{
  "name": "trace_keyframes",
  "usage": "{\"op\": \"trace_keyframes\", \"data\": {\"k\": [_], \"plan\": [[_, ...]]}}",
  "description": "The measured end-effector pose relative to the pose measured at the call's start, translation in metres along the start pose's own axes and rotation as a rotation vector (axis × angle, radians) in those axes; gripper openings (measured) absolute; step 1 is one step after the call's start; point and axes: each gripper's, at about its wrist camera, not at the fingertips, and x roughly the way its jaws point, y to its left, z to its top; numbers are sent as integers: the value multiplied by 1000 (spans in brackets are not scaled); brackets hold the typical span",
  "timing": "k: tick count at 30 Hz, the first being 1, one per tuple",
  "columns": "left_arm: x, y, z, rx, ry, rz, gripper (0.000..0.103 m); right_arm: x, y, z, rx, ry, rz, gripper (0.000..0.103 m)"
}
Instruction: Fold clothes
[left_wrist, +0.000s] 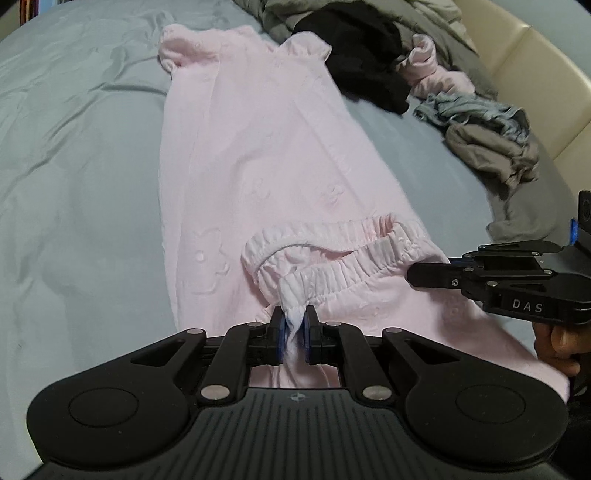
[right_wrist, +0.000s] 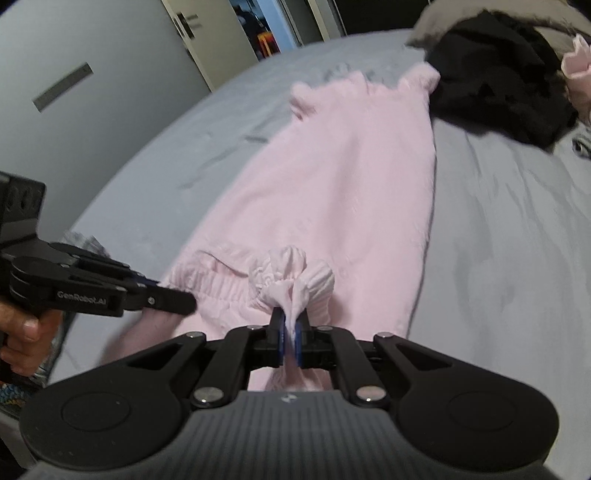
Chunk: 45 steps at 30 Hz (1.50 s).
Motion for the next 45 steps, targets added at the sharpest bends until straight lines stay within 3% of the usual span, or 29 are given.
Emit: {"op": "trace_keyframes", "data": {"k": [4, 6, 7, 8, 9, 12, 16, 21, 25, 29, 33, 40, 42, 43, 45], "plan": [[-9, -5, -2, 18, -13, 33, 8, 3, 4, -7, -28, 5, -19, 11], [-22, -6, 1, 10, -22, 47, 15, -6, 7, -6, -28, -20, -38, 33], [-30, -7, 2, 4, -30, 59, 21, -14, 8, -8, -19, -42, -43, 50], [-38, -7, 1, 1, -42, 74, 25, -24, 8, -10, -6, -67, -43, 52], [-49, -9, -2, 0, -59, 89, 27, -34, 9, -13, 7, -91, -44, 52], [-80, -12, -18, -11, -107, 97, 47, -66, 10, -23, 54, -157, -34, 52], [-112, -16, -45, -37, -125, 87, 48, -102, 13, -48, 93, -192, -24, 52], [-124, -26, -83, -9, -66, 65, 48, -130, 28, -90, 94, -171, 12, 53], [-116, -32, -105, 50, -22, 33, 48, -137, 50, -113, -72, -146, 46, 55], [-112, -32, -109, 52, -12, 11, 48, -131, 66, -126, -264, -118, 32, 64], [-106, -28, -99, 9, -36, 9, 48, -110, 59, -126, -318, -40, 7, 64], [-75, -29, -79, -34, -27, 15, 48, -81, 59, -115, -397, -10, 58, 62], [-65, -33, -77, -10, -3, 32, 48, -74, 61, -114, -398, 29, 98, 32], [-60, -36, -76, 4, 10, 46, 48, -70, 61, -114, -391, 61, 132, 12], [-53, -41, -77, 33, 27, 80, 48, -73, 63, -117, -382, 112, 214, 9]]}}
